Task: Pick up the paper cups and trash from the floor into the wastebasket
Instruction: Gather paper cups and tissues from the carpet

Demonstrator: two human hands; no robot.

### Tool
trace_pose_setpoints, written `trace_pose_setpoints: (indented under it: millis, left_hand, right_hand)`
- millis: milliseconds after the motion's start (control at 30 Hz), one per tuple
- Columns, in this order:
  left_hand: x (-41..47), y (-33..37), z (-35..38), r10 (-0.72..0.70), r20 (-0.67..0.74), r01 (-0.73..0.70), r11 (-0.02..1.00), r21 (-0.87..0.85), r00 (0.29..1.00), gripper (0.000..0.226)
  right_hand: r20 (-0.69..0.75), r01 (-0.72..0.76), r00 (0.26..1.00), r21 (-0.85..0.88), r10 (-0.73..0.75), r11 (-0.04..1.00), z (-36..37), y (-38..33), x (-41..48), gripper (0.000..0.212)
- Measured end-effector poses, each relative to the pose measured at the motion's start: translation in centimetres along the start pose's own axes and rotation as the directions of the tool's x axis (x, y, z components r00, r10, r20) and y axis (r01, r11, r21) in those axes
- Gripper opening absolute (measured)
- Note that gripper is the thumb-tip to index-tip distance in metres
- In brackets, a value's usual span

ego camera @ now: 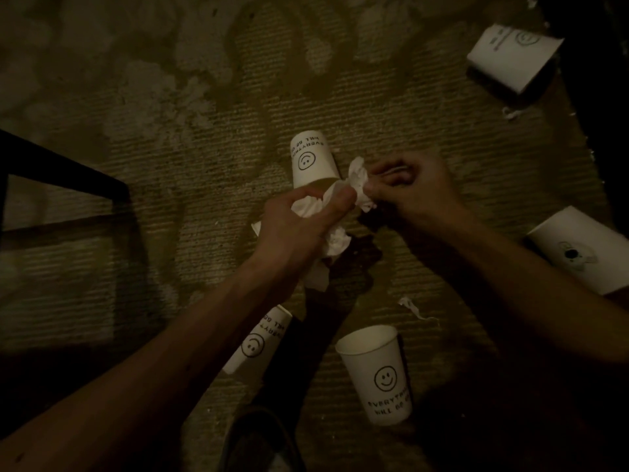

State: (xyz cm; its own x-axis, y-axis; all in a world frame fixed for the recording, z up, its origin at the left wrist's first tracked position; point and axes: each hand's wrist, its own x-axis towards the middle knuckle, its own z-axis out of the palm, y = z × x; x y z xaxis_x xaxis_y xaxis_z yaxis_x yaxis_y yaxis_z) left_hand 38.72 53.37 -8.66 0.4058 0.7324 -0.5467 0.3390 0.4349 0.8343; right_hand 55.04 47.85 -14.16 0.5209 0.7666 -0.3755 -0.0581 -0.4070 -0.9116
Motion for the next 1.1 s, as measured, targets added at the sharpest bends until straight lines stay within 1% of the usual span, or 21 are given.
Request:
trace_pose_setpoints:
  millis: [67, 100, 133, 200, 267, 333, 400, 467, 533, 633, 700, 767, 800, 833, 900, 967, 1033, 1067, 1100]
  left_hand:
    - [0.0, -0.1, 0.1, 0.003, -0.006, -0.003, 1.000, -0.005, 1.000, 0.030]
    - [-0.2, -0.2, 0.4, 0.015, 0.001, -0.015, 1.000, -0.017, 1.000, 0.032]
    - [-0.4, -0.1, 0.8, 0.032, 0.013, -0.032, 0.999, -0.030, 0.999, 0.037]
    - [-1.0, 0.1, 1.7, 0.074, 0.042, -0.072, 0.996, -0.045, 0.996, 0.055]
    - [-1.5, 0.3, 2.4, 0.109, 0.076, -0.107, 0.994, -0.027, 0.991, 0.067]
    - [-2.0, 0.7, 2.8, 0.109, 0.121, -0.106, 0.994, -0.024, 0.987, 0.065]
    - [-2.4, 1.1, 2.8, 0.097, 0.166, -0.087, 0.994, -0.066, 0.981, 0.053]
    - [-2.9, 1.2, 2.4, 0.090, 0.204, -0.074, 0.994, -0.085, 0.975, 0.039]
    - [-3.5, 0.9, 1.9, 0.070, 0.230, -0.066, 0.997, -0.027, 0.971, 0.032]
    - [-4.7, -0.1, 0.8, 0.053, 0.248, -0.057, 0.998, 0.008, 0.967, 0.036]
    - [-5.8, -1.2, -0.2, 0.042, 0.248, -0.055, 0.997, 0.046, 0.968, 0.037]
    - [-7.0, -2.8, -1.2, 0.005, 0.223, -0.033, 0.992, 0.123, 0.975, 0.031]
    - [-7.7, -3.7, -1.8, -0.027, 0.201, -0.006, 0.986, 0.164, 0.979, 0.028]
    - [-8.3, -4.7, -2.3, -0.069, 0.184, 0.034, 0.982, 0.186, 0.980, 0.028]
    - [-9.5, -6.7, -2.8, -0.159, 0.171, 0.127, 0.975, 0.185, 0.972, 0.037]
    - [-10.3, -8.4, -3.0, -0.215, 0.103, 0.190, 0.959, 0.209, 0.971, 0.045]
    - [-10.7, -9.9, -2.9, -0.233, 0.049, 0.217, 0.951, 0.222, 0.971, 0.045]
    - [-10.7, -10.6, -2.9, -0.245, 0.036, 0.230, 0.944, 0.236, 0.969, 0.044]
    - [-10.7, -11.1, -2.9, -0.263, 0.035, 0.246, 0.935, 0.255, 0.964, 0.041]
  right_hand:
    - [0.082, -0.058, 0.996, 0.177, 0.044, 0.982, -0.8, -0.7, -2.3, 0.017]
    - [0.115, -0.070, 0.992, 0.226, 0.045, 0.971, -1.1, -1.0, -3.4, 0.016]
    - [0.136, -0.075, 0.990, 0.258, 0.040, 0.963, -1.4, -1.2, -4.5, 0.016]
    - [0.137, -0.062, 0.990, 0.286, 0.023, 0.956, -1.8, -1.7, -6.4, 0.016]
    - [0.130, -0.013, 0.991, 0.289, -0.026, 0.957, -2.2, -2.3, -7.8, 0.014]
    - [0.154, 0.030, 0.985, 0.294, -0.078, 0.955, -2.6, -3.0, -8.9, 0.019]
    - [0.199, 0.007, 0.977, 0.339, -0.079, 0.941, -3.0, -3.6, -9.7, 0.024]
    - [0.250, -0.031, 0.966, 0.342, -0.059, 0.939, -3.4, -4.2, -10.5, 0.026]
    - [0.301, -0.056, 0.953, 0.281, -0.032, 0.958, -3.7, -4.3, -11.2, 0.024]
    - [0.341, -0.104, 0.939, 0.175, 0.039, 0.979, -3.8, -3.4, -12.6, 0.027]
    - [0.310, -0.162, 0.943, 0.124, 0.117, 0.979, -3.5, -1.9, -13.8, 0.024]
    - [0.220, -0.176, 0.960, -0.007, 0.173, 0.984, -3.3, 0.4, -14.8, 0.014]
    - [0.191, -0.192, 0.960, -0.073, 0.203, 0.979, -3.1, 1.7, -15.4, 0.017]
    - [0.173, -0.215, 0.957, -0.105, 0.231, 0.971, -2.8, 2.9, -15.9, 0.026]
    - [0.176, -0.233, 0.951, -0.139, 0.255, 0.963, -2.2, 5.0, -16.9, 0.044]
    - [0.212, -0.171, 0.953, -0.216, 0.218, 0.961, -1.7, 5.9, -17.7, 0.065]
    - [0.228, -0.145, 0.952, -0.258, 0.206, 0.955, -1.3, 6.3, -18.0, 0.084]
    - [0.219, -0.151, 0.952, -0.269, 0.213, 0.951, -1.2, 6.4, -18.0, 0.083]
    - [0.208, -0.164, 0.952, -0.268, 0.223, 0.950, -1.0, 6.5, -17.9, 0.074]
